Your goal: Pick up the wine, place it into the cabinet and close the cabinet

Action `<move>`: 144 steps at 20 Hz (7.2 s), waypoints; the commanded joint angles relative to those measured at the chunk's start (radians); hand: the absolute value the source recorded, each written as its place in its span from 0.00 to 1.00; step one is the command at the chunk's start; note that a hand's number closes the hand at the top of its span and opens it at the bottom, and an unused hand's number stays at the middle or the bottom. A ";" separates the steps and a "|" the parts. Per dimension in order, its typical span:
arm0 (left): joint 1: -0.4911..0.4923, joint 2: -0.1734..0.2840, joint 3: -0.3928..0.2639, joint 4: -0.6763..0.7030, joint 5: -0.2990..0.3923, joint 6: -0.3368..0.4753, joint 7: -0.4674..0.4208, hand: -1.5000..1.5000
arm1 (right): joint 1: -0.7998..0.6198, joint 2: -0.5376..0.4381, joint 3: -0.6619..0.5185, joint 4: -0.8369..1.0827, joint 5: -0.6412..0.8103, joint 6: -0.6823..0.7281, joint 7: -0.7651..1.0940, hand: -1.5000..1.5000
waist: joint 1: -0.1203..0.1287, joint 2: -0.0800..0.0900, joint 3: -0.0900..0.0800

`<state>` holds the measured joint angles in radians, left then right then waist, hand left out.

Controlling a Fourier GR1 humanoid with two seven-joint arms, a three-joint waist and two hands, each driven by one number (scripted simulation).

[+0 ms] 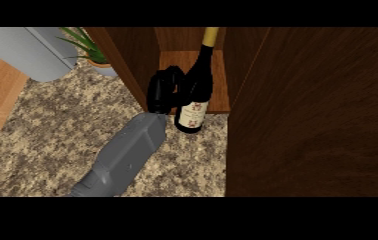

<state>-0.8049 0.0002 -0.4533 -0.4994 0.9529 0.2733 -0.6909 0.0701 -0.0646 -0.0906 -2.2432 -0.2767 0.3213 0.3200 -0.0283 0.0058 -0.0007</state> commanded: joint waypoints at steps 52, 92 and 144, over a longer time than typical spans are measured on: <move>0.183 0.093 -0.154 -0.351 -0.090 0.081 -0.042 0.00 | 0.048 0.026 0.052 -0.086 0.068 -0.035 0.025 0.00 | 0.067 -0.025 0.002; 1.276 0.781 0.203 -1.725 -0.074 0.084 0.125 0.00 | 0.134 -0.034 0.579 -0.292 0.081 0.091 0.293 1.00 | 0.043 -0.015 -0.001; 1.288 0.661 0.388 -1.665 -0.076 -0.180 0.355 0.00 | -1.059 -0.075 0.332 1.078 0.267 -0.311 -0.135 1.00 | 0.032 0.017 0.000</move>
<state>0.5228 0.6860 -0.0235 -2.1852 0.9033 0.0611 -0.3407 -0.9713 -0.0303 0.3610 -1.3119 -0.0554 0.0442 0.2421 0.0240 -0.0192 -0.0204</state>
